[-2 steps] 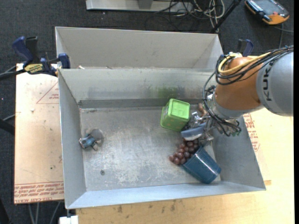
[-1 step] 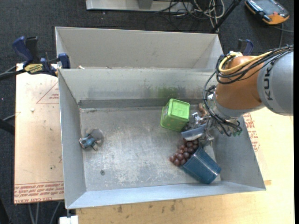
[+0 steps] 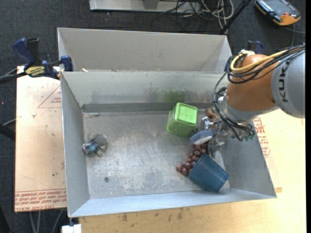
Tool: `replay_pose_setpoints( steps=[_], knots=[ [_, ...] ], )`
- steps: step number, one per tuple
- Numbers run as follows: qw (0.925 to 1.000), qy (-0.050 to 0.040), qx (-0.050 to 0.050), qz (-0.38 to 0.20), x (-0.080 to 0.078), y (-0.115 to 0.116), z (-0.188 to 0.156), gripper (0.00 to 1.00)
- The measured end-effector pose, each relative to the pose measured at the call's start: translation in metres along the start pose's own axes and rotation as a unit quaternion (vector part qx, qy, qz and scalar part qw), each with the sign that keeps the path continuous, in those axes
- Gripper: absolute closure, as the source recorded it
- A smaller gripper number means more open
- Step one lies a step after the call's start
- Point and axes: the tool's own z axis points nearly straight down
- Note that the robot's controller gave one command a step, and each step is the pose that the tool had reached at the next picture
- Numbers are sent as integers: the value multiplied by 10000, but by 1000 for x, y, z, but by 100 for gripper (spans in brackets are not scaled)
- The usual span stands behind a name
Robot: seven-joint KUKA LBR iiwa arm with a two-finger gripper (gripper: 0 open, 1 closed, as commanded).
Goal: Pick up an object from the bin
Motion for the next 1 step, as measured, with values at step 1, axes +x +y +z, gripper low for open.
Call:
replay_pose_setpoints(
  steps=[1],
  knots=[
    [10000, 11, -8, 1, -1, 0, -15, 100]
  ],
)
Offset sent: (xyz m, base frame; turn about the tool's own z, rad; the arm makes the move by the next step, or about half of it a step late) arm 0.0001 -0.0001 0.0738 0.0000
